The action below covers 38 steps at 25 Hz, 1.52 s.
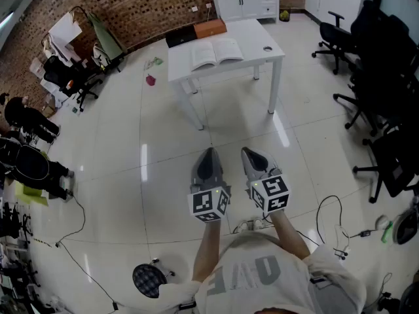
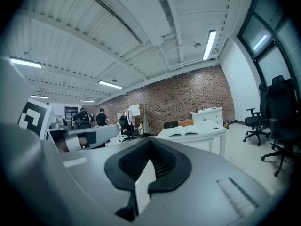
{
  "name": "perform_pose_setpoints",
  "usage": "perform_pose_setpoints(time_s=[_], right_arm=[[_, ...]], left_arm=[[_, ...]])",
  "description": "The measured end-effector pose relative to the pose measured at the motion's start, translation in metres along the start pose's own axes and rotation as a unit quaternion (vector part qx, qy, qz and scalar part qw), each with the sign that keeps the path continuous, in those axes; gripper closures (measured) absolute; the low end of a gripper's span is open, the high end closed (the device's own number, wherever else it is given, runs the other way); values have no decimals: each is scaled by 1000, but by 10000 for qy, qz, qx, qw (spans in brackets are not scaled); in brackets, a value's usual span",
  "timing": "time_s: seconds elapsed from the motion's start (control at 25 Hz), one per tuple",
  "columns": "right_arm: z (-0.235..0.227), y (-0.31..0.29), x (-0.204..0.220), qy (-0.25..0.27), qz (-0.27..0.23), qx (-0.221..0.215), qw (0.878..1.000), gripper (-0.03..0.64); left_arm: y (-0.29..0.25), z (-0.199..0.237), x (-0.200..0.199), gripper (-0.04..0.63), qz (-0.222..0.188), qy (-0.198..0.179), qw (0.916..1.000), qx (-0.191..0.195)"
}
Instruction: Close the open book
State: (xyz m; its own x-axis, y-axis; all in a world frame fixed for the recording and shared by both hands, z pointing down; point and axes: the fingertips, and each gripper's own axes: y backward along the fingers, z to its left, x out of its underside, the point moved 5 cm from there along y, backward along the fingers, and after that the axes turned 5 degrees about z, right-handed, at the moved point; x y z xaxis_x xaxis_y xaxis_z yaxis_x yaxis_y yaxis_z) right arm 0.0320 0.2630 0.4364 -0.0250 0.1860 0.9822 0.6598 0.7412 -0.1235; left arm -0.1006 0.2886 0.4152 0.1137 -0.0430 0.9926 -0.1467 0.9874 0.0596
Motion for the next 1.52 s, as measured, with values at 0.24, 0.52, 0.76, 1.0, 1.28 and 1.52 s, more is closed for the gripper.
perform_pose_setpoints(time_s=[0.24,0.52,0.76,1.0,1.28,1.52], right_arm=[[16,47,11,-289,328,-140,9989,617],[27,51,-14,-4,-21,-182,9998,617],[4,47,-20,-105,-23,-187,9998,617],[2,50,-20,19,-64,-67,10000,617],[-20,52,-25,128,-148,180,9996,615],[-29,51,-13,-3,-75,45,10000,615]], left_arm=[[44,-17,-1,583,285,9,9996,-47],[37,-23,-28,582,-194,149,9994,233],[17,-39,-28,582,-90,184,9994,275],[16,-43,-28,582,-95,59,9995,296],[9,-50,-25,581,47,-194,9996,220],[5,-53,-16,582,82,-330,9993,118]])
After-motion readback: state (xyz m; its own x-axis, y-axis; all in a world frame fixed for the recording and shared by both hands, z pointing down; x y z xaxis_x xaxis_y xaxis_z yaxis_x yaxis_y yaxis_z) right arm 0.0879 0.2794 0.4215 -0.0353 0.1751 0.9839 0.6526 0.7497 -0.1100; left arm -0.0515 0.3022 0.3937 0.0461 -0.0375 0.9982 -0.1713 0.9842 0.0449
